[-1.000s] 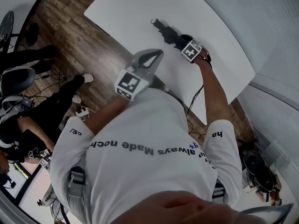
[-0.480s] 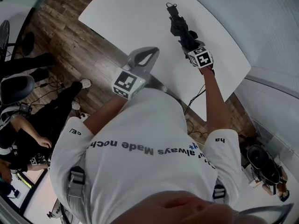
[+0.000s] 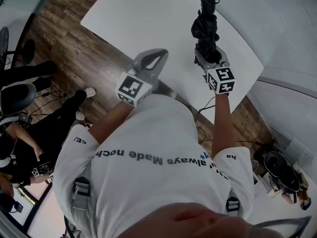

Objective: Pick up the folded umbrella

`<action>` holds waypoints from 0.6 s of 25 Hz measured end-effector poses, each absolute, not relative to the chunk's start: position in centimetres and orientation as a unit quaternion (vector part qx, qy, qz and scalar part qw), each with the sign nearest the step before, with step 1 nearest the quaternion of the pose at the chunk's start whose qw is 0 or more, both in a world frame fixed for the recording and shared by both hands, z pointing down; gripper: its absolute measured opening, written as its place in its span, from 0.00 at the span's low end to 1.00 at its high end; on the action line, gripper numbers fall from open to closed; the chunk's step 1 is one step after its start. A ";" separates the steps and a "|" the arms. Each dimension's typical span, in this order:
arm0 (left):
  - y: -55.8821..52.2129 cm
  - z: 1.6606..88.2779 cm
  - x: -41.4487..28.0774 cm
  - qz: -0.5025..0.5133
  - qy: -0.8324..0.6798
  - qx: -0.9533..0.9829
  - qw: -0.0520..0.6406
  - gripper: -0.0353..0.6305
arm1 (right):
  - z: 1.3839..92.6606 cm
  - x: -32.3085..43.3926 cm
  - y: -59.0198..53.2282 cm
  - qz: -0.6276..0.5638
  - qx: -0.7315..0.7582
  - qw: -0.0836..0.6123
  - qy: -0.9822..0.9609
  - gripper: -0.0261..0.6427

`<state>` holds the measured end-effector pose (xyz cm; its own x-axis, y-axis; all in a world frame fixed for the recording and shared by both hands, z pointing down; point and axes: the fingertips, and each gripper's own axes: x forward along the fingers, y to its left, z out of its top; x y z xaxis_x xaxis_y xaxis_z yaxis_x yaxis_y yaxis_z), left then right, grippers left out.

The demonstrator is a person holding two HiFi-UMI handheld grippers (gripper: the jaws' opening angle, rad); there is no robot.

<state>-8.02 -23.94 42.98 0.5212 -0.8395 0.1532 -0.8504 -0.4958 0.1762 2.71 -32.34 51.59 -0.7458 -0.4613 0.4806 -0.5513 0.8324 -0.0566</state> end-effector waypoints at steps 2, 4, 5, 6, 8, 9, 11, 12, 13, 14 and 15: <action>-23.7 42.8 -7.9 0.022 -0.488 0.866 0.110 0.07 | 49.0 3.0 -31.3 0.089 0.287 0.194 -0.934 0.37; -23.1 42.9 -7.8 0.022 -0.487 0.866 0.109 0.07 | 46.6 3.3 -29.6 0.077 0.298 0.160 -0.938 0.37; -22.8 42.9 -7.7 0.021 -0.487 0.866 0.109 0.07 | 45.5 3.5 -28.7 0.073 0.303 0.143 -0.939 0.37; -22.5 42.7 -7.7 0.019 -0.487 0.866 0.107 0.07 | 44.6 3.7 -27.9 0.070 0.308 0.127 -0.940 0.37; -22.2 42.4 -7.6 0.015 -0.487 0.867 0.104 0.07 | 42.8 3.9 -26.4 0.064 0.313 0.094 -0.943 0.37; -22.1 42.3 -7.6 0.013 -0.486 0.868 0.102 0.07 | 42.0 4.0 -25.8 0.059 0.314 0.080 -0.944 0.37; -21.7 41.9 -7.6 0.008 -0.485 0.869 0.099 0.07 | 40.6 4.3 -24.4 0.046 0.318 0.062 -0.945 0.38; -21.4 41.6 -7.4 0.005 -0.484 0.870 0.096 0.07 | 39.8 4.5 -23.6 0.038 0.320 0.055 -0.945 0.38; -20.9 41.1 -7.2 0.002 -0.484 0.870 0.093 0.07 | 39.1 4.8 -22.7 0.029 0.322 0.048 -0.945 0.38; -20.3 40.6 -6.9 0.000 -0.484 0.870 0.090 0.07 | 38.3 5.2 -21.7 0.020 0.323 0.042 -0.945 0.38; -19.8 40.2 -6.5 -0.003 -0.483 0.871 0.086 0.07 | 37.7 5.7 -20.8 0.011 0.324 0.036 -0.945 0.38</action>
